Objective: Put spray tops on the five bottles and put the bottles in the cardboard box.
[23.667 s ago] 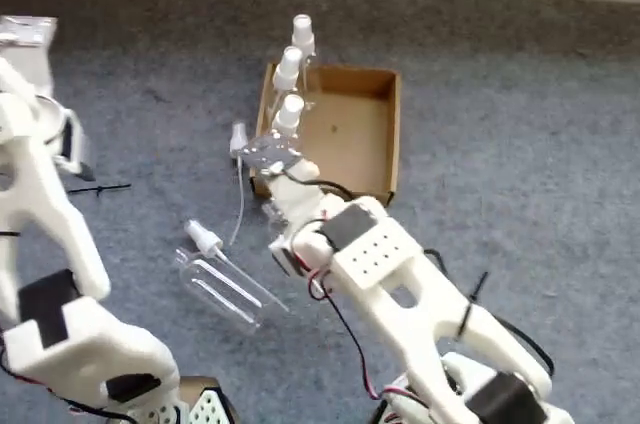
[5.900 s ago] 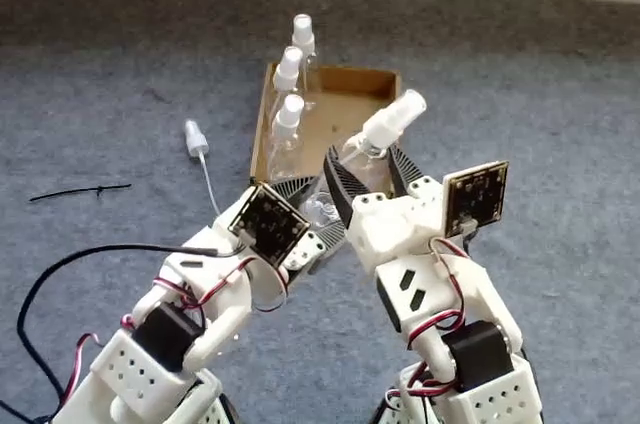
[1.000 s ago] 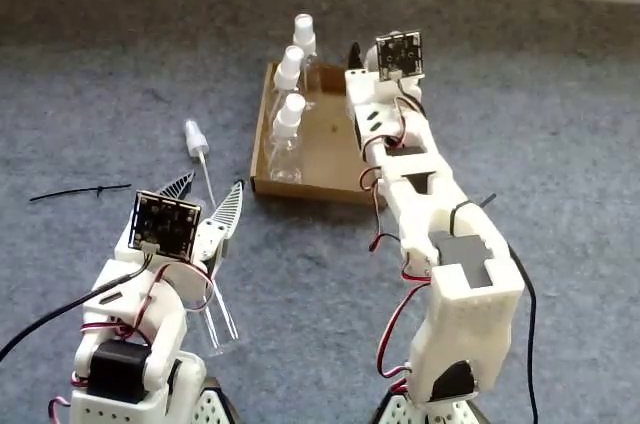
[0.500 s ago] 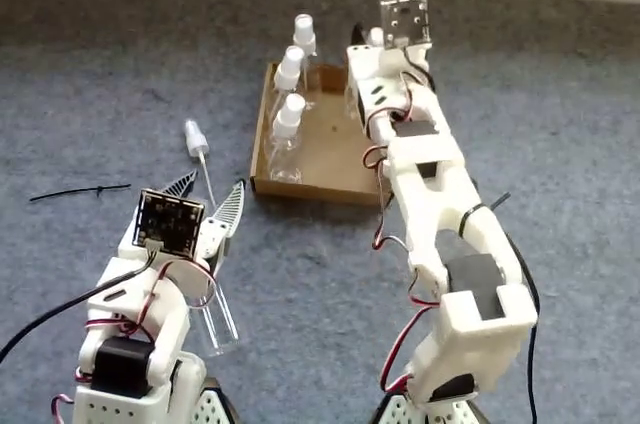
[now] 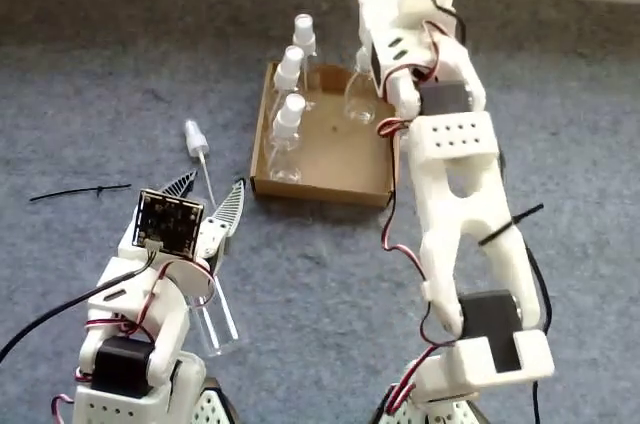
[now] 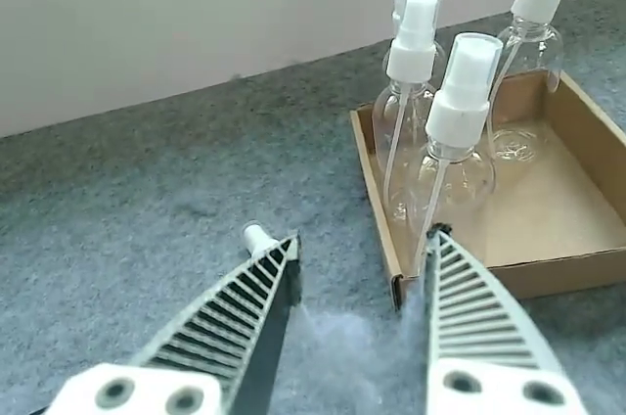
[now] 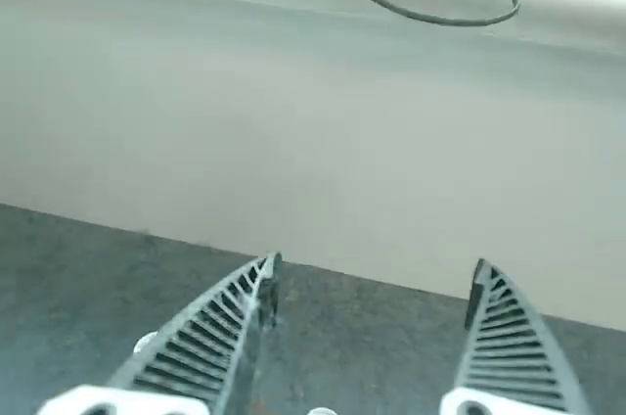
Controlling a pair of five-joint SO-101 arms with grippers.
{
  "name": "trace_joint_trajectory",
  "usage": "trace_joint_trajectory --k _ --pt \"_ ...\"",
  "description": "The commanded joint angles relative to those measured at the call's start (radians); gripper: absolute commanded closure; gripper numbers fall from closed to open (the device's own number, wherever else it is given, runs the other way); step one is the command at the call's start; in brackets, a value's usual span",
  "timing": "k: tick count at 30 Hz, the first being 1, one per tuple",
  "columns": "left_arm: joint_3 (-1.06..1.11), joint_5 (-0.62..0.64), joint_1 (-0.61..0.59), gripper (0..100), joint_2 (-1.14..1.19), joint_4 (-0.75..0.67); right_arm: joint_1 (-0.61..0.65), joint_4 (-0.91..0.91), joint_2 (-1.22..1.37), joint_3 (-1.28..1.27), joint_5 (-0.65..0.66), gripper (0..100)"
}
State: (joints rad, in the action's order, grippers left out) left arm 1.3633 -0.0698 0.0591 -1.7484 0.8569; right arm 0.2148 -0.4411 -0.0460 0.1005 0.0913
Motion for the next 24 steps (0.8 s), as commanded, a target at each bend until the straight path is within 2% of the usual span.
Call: trace_joint_trajectory --k 1,5,8,15,19,24 --pt "-0.047 0.006 -0.087 81 0.005 -0.041 0.022 -0.240 -0.108 0.120 0.008 74.7" --pt "-0.237 0.009 -0.220 81 0.125 -0.021 0.096 -0.460 -0.183 0.140 0.014 81.5" --pt "-0.440 0.008 -0.280 81 0.361 0.049 0.189 -0.567 -0.249 0.137 0.014 86.1" --pt "-1.115 0.002 -0.487 81 0.978 0.399 0.507 -0.874 -0.300 0.053 0.000 86.8" --pt "-1.495 -0.006 -0.613 81 1.273 0.580 0.674 -0.816 -0.300 -0.130 -0.140 84.8" --pt "-1.831 -0.152 -0.796 81 1.570 0.680 0.811 -0.639 -0.300 -0.340 -0.147 77.2"
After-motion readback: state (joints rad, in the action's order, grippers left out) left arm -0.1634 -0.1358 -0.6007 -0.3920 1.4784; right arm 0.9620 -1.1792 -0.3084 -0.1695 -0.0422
